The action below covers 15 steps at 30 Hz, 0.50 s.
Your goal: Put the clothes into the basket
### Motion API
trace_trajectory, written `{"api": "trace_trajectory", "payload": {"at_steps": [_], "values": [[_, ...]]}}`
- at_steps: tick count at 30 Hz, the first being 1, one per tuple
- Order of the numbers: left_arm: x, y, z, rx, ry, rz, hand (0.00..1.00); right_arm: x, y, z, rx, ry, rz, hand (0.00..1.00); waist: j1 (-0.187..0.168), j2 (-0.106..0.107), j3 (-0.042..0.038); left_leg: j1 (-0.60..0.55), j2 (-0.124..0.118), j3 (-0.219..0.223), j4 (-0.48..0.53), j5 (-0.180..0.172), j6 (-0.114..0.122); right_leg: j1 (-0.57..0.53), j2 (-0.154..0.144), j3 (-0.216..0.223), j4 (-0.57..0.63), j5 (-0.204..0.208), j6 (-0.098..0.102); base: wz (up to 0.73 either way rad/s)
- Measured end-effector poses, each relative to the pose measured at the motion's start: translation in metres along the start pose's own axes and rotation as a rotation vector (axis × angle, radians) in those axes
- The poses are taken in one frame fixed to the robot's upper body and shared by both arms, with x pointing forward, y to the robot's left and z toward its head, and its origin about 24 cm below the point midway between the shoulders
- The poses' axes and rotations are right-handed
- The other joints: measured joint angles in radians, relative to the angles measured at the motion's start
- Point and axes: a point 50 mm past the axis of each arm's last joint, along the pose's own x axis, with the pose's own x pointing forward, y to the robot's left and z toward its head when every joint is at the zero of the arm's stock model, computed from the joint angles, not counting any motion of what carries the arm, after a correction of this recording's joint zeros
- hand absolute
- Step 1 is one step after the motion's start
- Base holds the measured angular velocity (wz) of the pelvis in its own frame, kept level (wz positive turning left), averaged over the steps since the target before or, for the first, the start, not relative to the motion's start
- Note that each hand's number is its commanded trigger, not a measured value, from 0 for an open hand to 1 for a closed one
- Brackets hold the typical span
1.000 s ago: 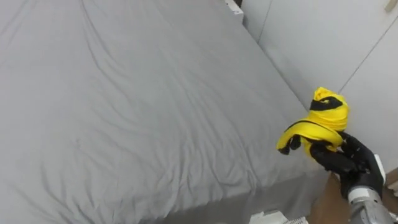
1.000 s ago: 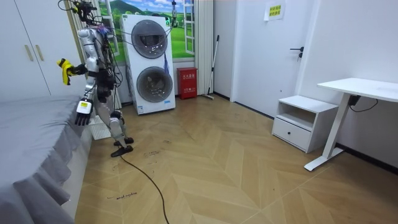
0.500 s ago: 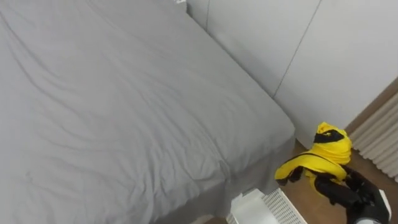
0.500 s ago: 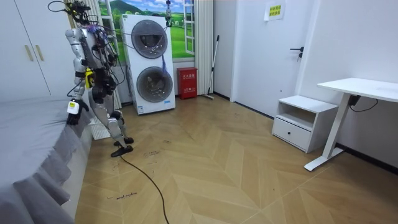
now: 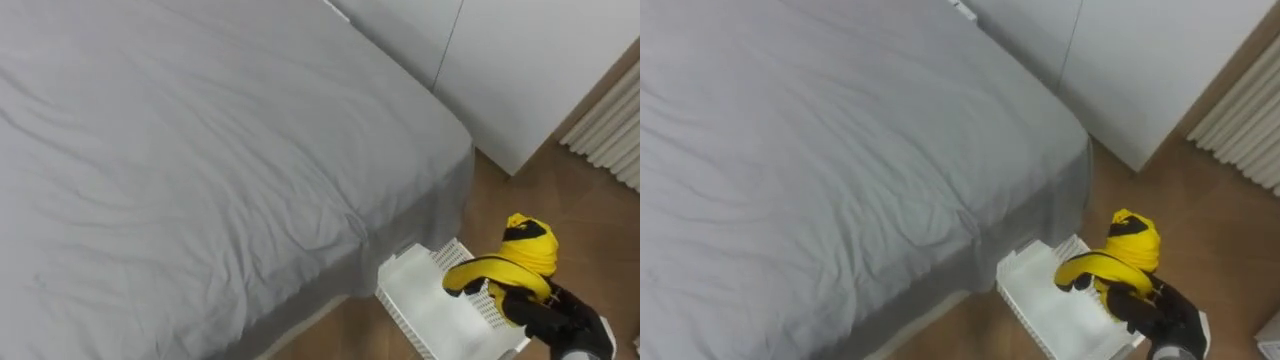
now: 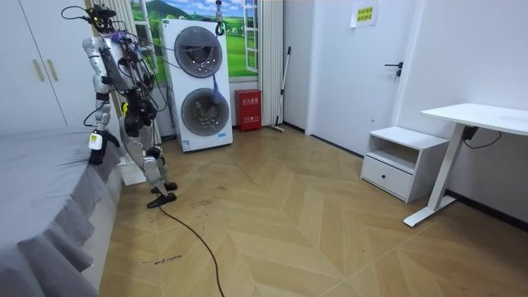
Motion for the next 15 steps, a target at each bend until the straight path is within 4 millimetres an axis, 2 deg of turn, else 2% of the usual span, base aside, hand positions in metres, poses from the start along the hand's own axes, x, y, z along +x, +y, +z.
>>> {"api": "trace_trajectory", "payload": {"at_steps": [5, 6, 7, 8, 9, 15], "values": [[0.000, -0.001, 0.004, -0.037, -0.022, -0.004, 0.00, 0.007, -0.005, -0.001, -0.014, 0.026, -0.039, 1.00, 0.004, 0.021, -0.0009, -0.062, -0.003, -0.020, 0.017, 0.004, 0.006, -0.058, -0.011, -0.025, 0.020, -0.002, 0.001, 0.14], [0.000, -0.001, 0.005, -0.046, -0.022, -0.006, 0.00, 0.009, -0.007, -0.003, -0.018, 0.044, -0.050, 0.89, 0.008, 0.022, -0.0003, -0.071, -0.003, -0.021, 0.017, 0.005, 0.006, -0.067, -0.012, -0.026, 0.023, -0.002, 0.001, 0.03], [0.000, -0.001, 0.005, -0.060, -0.022, -0.009, 0.00, 0.011, -0.006, -0.003, -0.008, 0.056, -0.057, 0.76, 0.013, 0.023, -0.0001, -0.084, -0.004, -0.021, 0.017, 0.008, 0.008, -0.084, -0.013, -0.025, 0.029, -0.002, 0.001, 0.00], [0.000, -0.002, 0.005, -0.068, -0.021, -0.011, 0.00, 0.012, -0.006, -0.003, -0.001, 0.061, -0.061, 0.05, 0.015, 0.024, -0.0006, -0.092, -0.005, -0.021, 0.017, 0.009, 0.010, -0.092, -0.013, -0.025, 0.032, -0.002, 0.001, 0.00], [0.000, -0.002, 0.007, -0.072, -0.028, -0.015, 0.00, 0.013, -0.006, -0.003, 0.004, 0.067, -0.068, 0.00, 0.020, 0.025, -0.0003, -0.104, -0.007, -0.022, 0.017, 0.012, 0.011, -0.104, -0.015, -0.026, 0.034, -0.002, 0.001, 0.08], [0.002, -0.005, 0.018, -0.054, -0.056, -0.029, 0.00, 0.015, -0.009, -0.008, 0.026, 0.096, -0.119, 0.00, 0.037, 0.036, 0.0057, -0.124, -0.014, -0.050, 0.013, 0.027, 0.013, -0.117, -0.025, -0.054, 0.031, -0.005, 0.000, 0.15]]}}
